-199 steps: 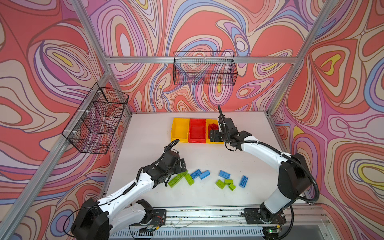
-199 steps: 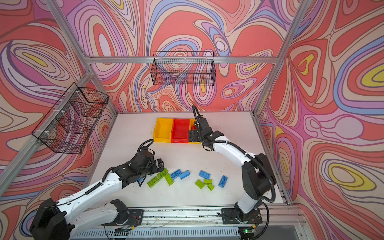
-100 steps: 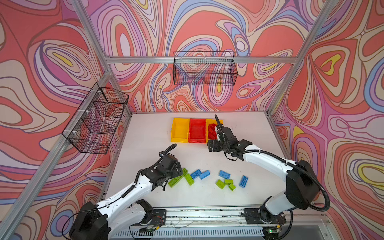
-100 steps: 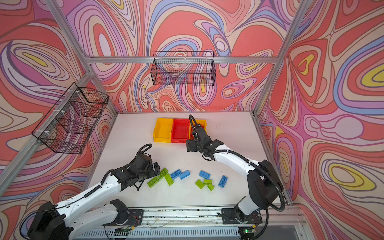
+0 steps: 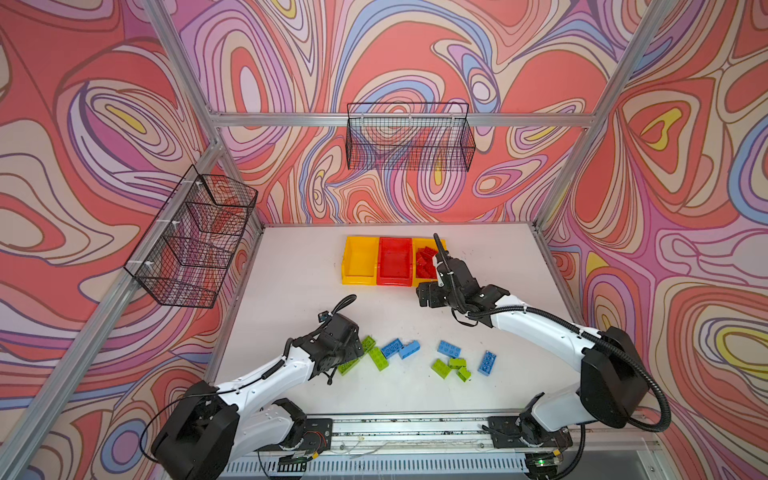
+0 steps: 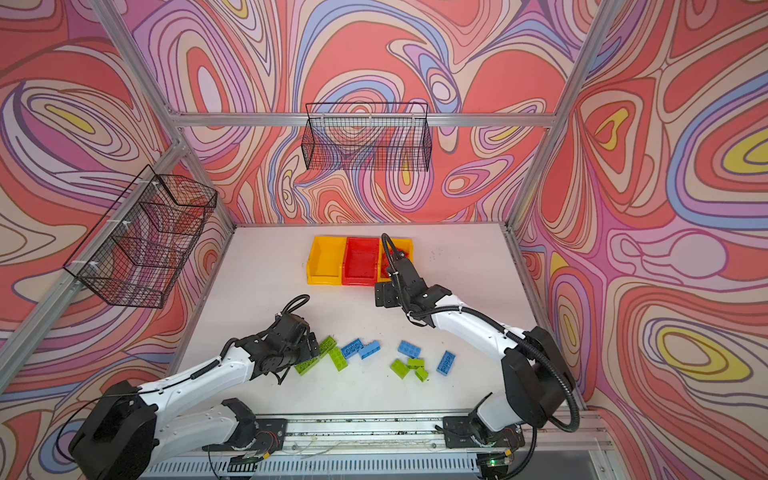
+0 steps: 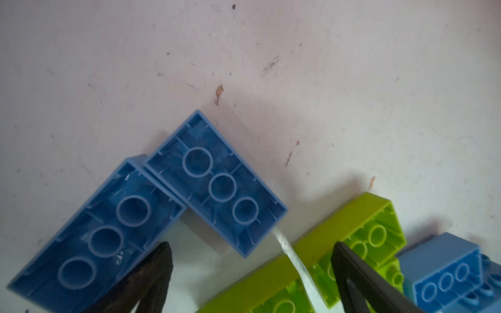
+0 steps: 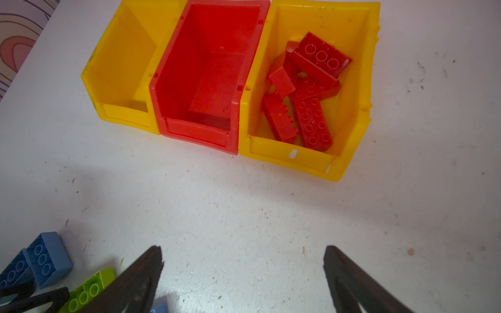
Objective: Sort the legos into containers by color
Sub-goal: 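Grasp a light blue brick with the left gripper while the right gripper hovers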
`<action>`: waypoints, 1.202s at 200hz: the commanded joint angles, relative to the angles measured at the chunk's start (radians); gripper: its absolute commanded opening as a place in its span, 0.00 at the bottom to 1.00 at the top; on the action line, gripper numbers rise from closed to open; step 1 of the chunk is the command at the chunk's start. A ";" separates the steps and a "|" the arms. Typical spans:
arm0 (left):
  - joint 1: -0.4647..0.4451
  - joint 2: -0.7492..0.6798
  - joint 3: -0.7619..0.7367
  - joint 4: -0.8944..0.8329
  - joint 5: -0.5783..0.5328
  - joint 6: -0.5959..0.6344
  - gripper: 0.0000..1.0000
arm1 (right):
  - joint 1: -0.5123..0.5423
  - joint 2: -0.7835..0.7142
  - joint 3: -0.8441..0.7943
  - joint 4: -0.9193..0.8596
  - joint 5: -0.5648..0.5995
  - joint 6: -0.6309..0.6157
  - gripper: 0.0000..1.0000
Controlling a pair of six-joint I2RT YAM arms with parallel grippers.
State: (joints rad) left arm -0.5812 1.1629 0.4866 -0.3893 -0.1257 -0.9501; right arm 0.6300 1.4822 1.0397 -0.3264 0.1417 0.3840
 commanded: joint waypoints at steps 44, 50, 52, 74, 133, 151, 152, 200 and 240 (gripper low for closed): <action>0.108 0.116 0.080 0.061 -0.003 0.076 0.88 | 0.005 -0.043 -0.030 0.008 0.029 -0.001 0.98; 0.109 0.128 0.087 0.062 -0.001 0.080 0.88 | 0.005 -0.043 -0.030 0.007 0.033 -0.003 0.98; 0.109 0.132 0.090 0.061 -0.001 0.081 0.87 | 0.005 -0.041 -0.030 0.006 0.034 -0.003 0.98; 0.109 0.178 0.105 0.072 0.015 0.086 0.82 | 0.005 -0.040 -0.030 0.005 0.039 -0.008 0.98; 0.109 0.232 0.111 0.036 -0.021 0.115 0.54 | 0.005 -0.051 -0.043 0.009 0.032 -0.013 0.98; 0.109 0.251 0.125 0.023 -0.019 0.128 0.45 | 0.005 -0.054 -0.051 0.017 0.016 -0.011 0.98; 0.109 0.252 0.126 0.023 -0.019 0.129 0.44 | 0.005 -0.054 -0.052 0.018 0.015 -0.010 0.98; 0.107 0.321 0.181 0.009 0.015 0.155 0.21 | 0.005 -0.087 -0.090 0.040 -0.013 0.005 0.97; 0.104 0.347 0.297 -0.053 0.004 0.197 0.14 | 0.005 -0.144 -0.129 0.041 -0.005 0.008 0.98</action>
State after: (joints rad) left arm -0.4763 1.4853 0.7189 -0.3523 -0.1307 -0.7868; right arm 0.6300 1.3895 0.9394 -0.2989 0.1337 0.3836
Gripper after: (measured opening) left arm 0.328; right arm 0.975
